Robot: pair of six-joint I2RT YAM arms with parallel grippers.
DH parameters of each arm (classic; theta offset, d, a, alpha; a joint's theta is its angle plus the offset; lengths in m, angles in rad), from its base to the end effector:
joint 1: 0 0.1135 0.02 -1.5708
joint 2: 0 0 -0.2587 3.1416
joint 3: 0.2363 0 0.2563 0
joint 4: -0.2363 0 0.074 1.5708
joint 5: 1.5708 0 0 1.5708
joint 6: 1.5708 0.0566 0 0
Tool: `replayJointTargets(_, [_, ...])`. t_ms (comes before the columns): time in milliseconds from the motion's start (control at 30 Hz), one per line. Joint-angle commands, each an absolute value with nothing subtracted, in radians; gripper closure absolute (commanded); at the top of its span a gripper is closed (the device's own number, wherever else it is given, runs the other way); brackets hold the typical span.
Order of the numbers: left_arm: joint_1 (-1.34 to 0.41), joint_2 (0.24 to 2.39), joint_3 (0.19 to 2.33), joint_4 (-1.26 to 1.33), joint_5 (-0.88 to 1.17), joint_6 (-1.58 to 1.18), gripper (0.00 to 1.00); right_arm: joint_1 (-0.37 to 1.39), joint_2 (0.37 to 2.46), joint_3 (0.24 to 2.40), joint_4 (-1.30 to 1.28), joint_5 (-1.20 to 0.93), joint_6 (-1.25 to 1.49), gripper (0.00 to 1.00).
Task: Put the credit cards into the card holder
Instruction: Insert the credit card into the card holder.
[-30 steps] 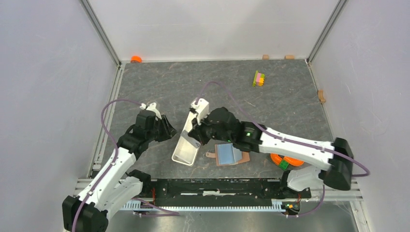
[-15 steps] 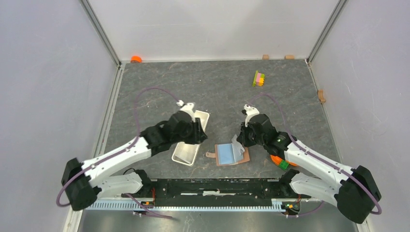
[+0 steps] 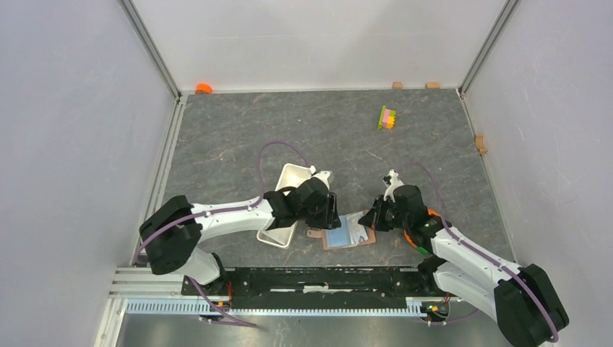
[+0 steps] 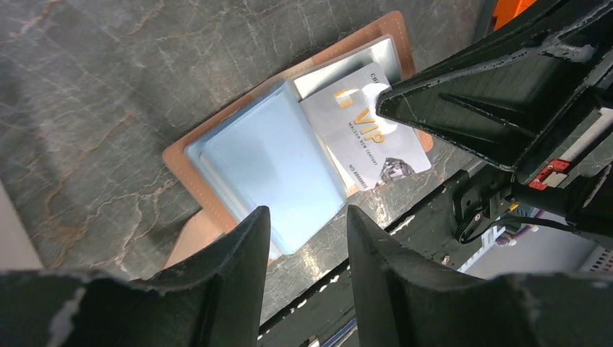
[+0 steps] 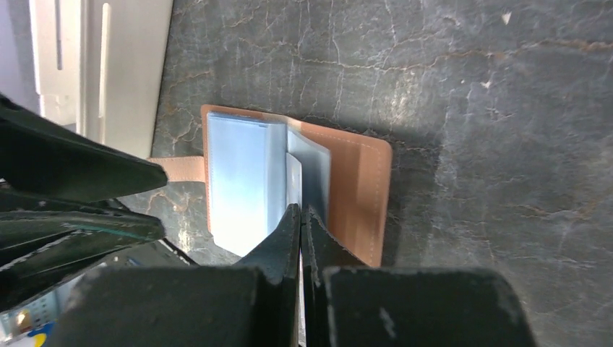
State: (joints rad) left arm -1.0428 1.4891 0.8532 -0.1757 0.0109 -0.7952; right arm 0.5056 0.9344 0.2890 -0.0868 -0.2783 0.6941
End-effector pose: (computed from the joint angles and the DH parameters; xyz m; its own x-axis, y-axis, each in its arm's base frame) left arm 0.1631 -0.2810 0.1769 -0.8753 0.0837 -0.4763 0.3465 0.7956 -0.4970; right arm 0.1647 0.1090 0.1338 -0.8618 0.2260 -0.4542 -0.1212 0.7776 0.6169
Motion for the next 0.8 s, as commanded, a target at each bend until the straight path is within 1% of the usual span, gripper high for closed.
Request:
replayJointTargets(0, [-1.045, 1.528, 0.842, -0.083, 0.052, -0.832, 0.49, 0.480, 0.905, 0.247, 0.040, -0.382, 0.777, 1.00])
replayJointTargets(300, [-1.043, 1.542, 0.798, -0.110, 0.009, -0.842, 0.49, 0.457, 0.882, 0.221, 0.067, -0.426, 0.813, 1.00])
replayJointTargets(500, [-1.041, 1.545, 0.787, -0.111, 0.005, -0.847, 0.49, 0.458, 0.894, 0.201, 0.066, -0.415, 0.805, 1.00])
replayJointTargets(767, [-1.042, 1.559, 0.775, -0.110, 0.005, -0.847, 0.54, 0.456, 0.926, 0.160, 0.132, -0.425, 0.816, 1.00])
